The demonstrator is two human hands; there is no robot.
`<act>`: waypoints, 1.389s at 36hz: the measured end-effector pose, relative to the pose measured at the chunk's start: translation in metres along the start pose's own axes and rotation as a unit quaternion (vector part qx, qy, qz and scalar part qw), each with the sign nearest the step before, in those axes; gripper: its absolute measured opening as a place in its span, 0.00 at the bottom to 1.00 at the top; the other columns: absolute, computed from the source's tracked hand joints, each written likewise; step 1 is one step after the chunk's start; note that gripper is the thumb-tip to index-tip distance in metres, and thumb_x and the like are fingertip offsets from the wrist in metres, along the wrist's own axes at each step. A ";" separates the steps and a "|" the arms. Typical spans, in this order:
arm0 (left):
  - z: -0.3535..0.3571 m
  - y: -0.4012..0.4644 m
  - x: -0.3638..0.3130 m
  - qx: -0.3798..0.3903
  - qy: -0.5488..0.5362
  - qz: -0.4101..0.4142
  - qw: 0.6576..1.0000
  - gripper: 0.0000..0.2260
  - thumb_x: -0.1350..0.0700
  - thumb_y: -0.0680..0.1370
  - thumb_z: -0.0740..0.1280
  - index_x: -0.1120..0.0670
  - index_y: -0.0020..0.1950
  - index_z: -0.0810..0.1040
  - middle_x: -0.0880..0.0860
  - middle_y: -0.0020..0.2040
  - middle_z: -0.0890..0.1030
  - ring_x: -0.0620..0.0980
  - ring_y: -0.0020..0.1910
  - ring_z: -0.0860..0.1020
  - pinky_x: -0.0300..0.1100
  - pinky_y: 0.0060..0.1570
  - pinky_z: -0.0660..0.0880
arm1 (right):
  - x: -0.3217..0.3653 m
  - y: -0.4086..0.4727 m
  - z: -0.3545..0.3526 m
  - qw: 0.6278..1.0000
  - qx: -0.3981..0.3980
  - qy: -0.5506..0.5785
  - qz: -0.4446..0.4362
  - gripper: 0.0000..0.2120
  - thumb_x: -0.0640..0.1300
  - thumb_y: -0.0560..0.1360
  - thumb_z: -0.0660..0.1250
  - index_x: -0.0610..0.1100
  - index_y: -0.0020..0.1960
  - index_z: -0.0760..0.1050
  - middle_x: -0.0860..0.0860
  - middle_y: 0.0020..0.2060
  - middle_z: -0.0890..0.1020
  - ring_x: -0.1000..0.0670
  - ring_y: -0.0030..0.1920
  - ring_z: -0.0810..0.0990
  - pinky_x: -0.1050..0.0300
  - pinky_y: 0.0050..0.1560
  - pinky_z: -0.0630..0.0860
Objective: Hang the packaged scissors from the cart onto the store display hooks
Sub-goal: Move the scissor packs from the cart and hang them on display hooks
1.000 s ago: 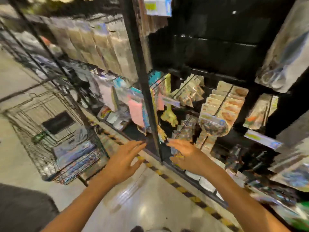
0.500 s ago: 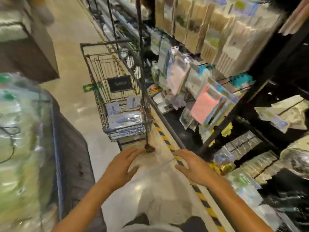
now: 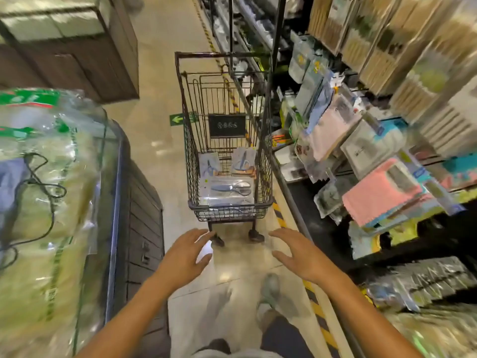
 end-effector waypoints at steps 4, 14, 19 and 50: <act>-0.001 0.035 0.007 0.028 0.018 -0.055 0.998 0.33 0.35 0.78 0.50 0.49 0.79 0.67 0.51 0.75 0.72 0.55 0.74 0.70 0.47 0.73 0.65 | -0.021 0.047 -0.021 0.999 0.014 0.014 -0.026 0.25 0.50 0.80 0.67 0.54 0.75 0.66 0.55 0.72 0.71 0.53 0.73 0.68 0.61 0.71 0.63; -0.019 0.127 -0.010 0.063 0.033 -0.112 0.991 0.30 0.35 0.80 0.52 0.46 0.80 0.63 0.48 0.76 0.69 0.51 0.75 0.67 0.45 0.75 0.64 | -0.063 0.147 -0.075 0.994 0.094 0.004 -0.052 0.30 0.54 0.80 0.66 0.51 0.78 0.62 0.49 0.75 0.68 0.47 0.74 0.67 0.51 0.73 0.66; -0.012 0.160 0.003 0.089 0.021 -0.146 0.985 0.31 0.32 0.79 0.50 0.45 0.80 0.62 0.49 0.77 0.68 0.53 0.76 0.66 0.51 0.75 0.65 | -0.072 0.192 -0.084 0.991 0.122 -0.002 -0.048 0.30 0.58 0.79 0.67 0.52 0.77 0.64 0.52 0.75 0.68 0.47 0.74 0.67 0.51 0.72 0.68; 0.118 0.351 0.171 0.251 -0.027 -0.195 0.948 0.27 0.44 0.74 0.57 0.59 0.59 0.84 0.59 0.54 0.86 0.59 0.52 0.85 0.54 0.52 0.82 | -0.107 0.461 0.035 0.967 0.230 0.006 0.109 0.27 0.46 0.80 0.65 0.45 0.77 0.64 0.45 0.73 0.70 0.43 0.72 0.69 0.48 0.71 0.66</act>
Point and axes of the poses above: each hand's wrist, its own y-axis towards the middle knuckle, its own z-axis out of the palm, x = y × z, the point moved 1 cm from there along y, towards the middle knuckle
